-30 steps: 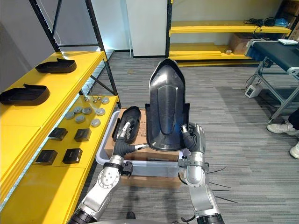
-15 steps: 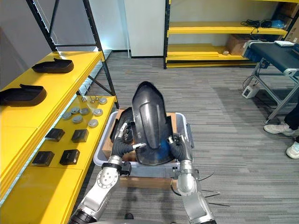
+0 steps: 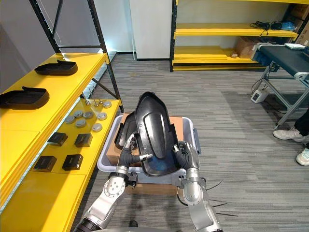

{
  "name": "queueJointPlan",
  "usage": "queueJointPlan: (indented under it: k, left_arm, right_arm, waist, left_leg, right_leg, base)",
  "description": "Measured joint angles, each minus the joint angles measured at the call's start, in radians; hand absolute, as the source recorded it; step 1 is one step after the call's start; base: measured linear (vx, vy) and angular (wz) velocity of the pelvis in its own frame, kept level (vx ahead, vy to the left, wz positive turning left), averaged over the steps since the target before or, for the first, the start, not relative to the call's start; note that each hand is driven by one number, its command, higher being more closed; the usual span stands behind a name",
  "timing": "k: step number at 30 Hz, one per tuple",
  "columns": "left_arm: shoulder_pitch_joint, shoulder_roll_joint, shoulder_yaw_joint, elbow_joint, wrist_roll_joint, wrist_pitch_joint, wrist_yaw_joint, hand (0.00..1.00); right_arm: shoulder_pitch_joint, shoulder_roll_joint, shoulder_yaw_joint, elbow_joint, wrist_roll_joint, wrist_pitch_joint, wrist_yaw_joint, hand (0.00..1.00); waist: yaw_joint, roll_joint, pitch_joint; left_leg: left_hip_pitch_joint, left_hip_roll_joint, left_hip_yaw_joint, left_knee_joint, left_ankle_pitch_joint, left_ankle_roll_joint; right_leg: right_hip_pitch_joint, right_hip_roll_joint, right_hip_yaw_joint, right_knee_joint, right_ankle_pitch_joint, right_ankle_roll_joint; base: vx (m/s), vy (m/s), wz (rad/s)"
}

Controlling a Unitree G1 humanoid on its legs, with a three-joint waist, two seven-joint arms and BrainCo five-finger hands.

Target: Walk over and take plastic housings, then place them on the shelf

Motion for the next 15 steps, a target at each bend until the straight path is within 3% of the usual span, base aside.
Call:
queueJointPlan:
  k: [7, 15]
  left_arm:
    - [-0.007, 0.008, -0.027, 0.002, -0.150, -0.017, 0.003, 1.00]
    - [-0.011, 0.035, -0.074, -0.001, -0.189, -0.028, 0.011, 1.00]
  right_arm:
    - [-0.013, -0.033, 0.031, 0.000, 0.072, 0.027, -0.007, 1.00]
    - [-0.041, -0.048, 0.058, -0.049, 0.121, 0.028, -0.013, 1.00]
  waist:
    - [0.000, 0.000, 0.000]
    - [0.001, 0.020, -0.013]
  left_leg:
    - [0.000, 0.009, 0.002, 0.001, 0.000, -0.001]
    - [0.000, 0.016, 0.006, 0.005, 0.000, -0.001]
  right_leg:
    - [0.000, 0.011, 0.003, -0.002, 0.004, -0.005]
    - [0.000, 0.017, 0.007, -0.004, 0.006, -0.010]
  base:
    - [0.00, 0.000, -0.01]
    - [0.00, 0.000, 0.00]
